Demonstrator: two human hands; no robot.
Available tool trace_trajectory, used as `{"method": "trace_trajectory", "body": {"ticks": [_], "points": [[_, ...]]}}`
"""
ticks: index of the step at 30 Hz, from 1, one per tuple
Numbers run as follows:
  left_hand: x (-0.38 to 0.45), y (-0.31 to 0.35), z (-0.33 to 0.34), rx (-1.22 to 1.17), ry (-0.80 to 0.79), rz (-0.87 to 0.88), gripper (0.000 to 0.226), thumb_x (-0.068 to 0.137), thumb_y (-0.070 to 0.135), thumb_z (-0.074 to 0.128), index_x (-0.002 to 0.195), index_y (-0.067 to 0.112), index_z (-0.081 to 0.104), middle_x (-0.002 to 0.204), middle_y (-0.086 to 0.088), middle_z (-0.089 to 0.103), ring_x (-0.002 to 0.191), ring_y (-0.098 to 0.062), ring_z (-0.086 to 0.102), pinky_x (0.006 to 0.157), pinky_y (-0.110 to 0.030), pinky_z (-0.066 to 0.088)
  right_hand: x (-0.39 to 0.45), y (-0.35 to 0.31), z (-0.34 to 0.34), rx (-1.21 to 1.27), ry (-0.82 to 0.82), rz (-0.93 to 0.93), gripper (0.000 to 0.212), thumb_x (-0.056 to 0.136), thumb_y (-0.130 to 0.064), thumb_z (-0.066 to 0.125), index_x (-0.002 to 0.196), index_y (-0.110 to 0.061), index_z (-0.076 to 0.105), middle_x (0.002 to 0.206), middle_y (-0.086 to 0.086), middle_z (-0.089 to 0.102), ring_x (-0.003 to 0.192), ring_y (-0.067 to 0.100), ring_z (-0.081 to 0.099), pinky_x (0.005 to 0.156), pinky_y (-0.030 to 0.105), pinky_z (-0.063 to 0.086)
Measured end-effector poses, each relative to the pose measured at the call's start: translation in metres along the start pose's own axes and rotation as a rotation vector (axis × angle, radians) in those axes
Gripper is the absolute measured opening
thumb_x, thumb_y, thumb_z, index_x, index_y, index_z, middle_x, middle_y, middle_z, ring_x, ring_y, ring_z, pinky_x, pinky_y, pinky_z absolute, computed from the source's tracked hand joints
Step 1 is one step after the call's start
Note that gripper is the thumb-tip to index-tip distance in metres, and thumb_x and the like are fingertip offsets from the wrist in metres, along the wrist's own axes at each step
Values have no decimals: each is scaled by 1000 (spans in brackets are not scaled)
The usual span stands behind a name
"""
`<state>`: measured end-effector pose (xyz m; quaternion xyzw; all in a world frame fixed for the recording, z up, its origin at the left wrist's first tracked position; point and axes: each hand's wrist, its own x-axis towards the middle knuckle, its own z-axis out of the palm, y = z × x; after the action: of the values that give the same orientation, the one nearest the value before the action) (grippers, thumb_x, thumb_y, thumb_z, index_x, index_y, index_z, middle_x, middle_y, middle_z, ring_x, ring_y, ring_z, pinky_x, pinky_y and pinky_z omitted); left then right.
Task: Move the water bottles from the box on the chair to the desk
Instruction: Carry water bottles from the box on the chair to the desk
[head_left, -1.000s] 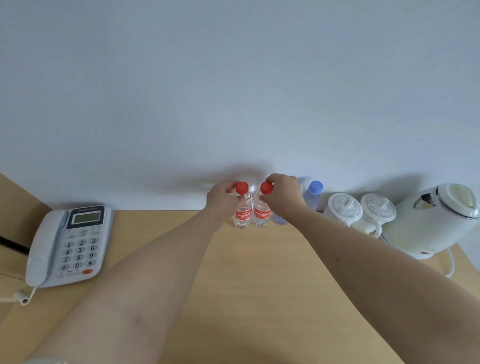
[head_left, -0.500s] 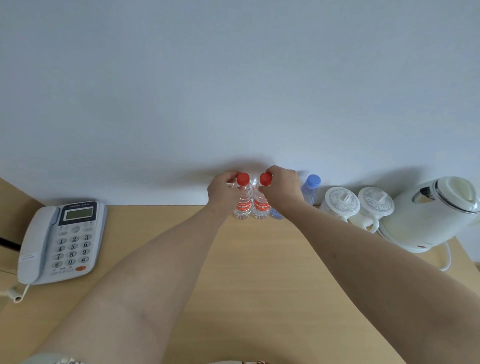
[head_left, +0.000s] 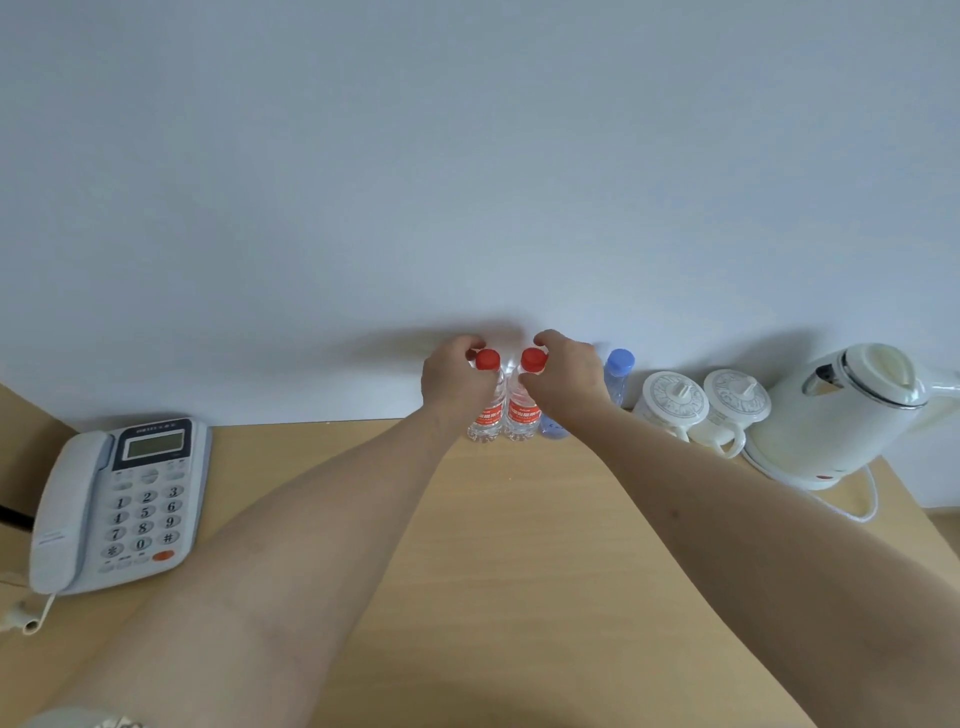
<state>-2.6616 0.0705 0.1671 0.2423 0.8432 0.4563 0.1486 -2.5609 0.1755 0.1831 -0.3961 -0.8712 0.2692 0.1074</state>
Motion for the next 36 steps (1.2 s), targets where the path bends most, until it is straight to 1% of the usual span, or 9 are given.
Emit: {"method": "trace_trajectory", "body": {"ticks": [3,5,9,11,15,18,22,27,36], "points": [[0,5,-4,89,2,59,39,90,15,71,128,15,68,128,-4,66,122,-21,57,89,-22,37,-12,5,-7,-19,40,32,47,90,-14,66,136,-14,58,116,10,69,111,28,63,86,34,48],[-4,11,-6,174,-37,143,39,89,14,71,128,14,68,126,-5,67,123,-25,55,90,-24,40,-21,11,-12,-15,51,61,48,90,-18,67,137,-14,58,118,9,69,112,26,63,86,32,46],[-16,31,-3,377,-123,343,38,90,19,70,128,17,68,128,-8,62,127,-31,48,100,-40,46,-44,26,-28,-21,79,106,45,89,-18,67,134,-16,61,111,10,70,107,31,64,79,32,44],[-25,44,4,430,-150,420,40,90,21,69,130,18,67,130,-6,61,129,-30,46,101,-38,43,-54,37,-37,-54,81,115,45,89,-18,67,134,-15,61,115,11,69,112,32,63,85,35,45],[-59,81,37,517,-250,558,44,92,27,69,135,20,63,137,-4,57,134,-29,43,104,-38,39,-85,76,-74,-73,139,176,50,87,-24,69,135,-16,60,125,11,66,120,30,59,83,30,38],[-94,116,76,572,-322,649,49,91,33,69,139,24,61,143,-4,54,137,-29,40,107,-39,39,-121,118,-111,-84,165,249,60,87,-31,72,143,-19,55,138,8,59,130,28,52,96,34,42],[-164,167,142,565,-420,751,52,92,39,67,142,26,57,145,-4,52,137,-29,39,107,-40,40,-193,193,-164,-160,216,364,53,86,-32,71,136,-19,55,130,7,57,124,31,47,86,36,40],[-283,224,236,588,-573,936,57,94,44,63,146,26,51,152,-5,46,141,-29,36,109,-42,38,-306,284,-230,-219,301,537,65,87,-40,73,144,-25,45,136,5,52,129,30,42,96,39,42],[-529,295,367,621,-916,1296,61,93,52,59,149,32,46,159,-6,37,147,-28,27,115,-45,33,-539,416,-311,-243,452,973,73,81,-49,77,143,-27,44,139,7,52,130,34,43,100,44,41]]}}
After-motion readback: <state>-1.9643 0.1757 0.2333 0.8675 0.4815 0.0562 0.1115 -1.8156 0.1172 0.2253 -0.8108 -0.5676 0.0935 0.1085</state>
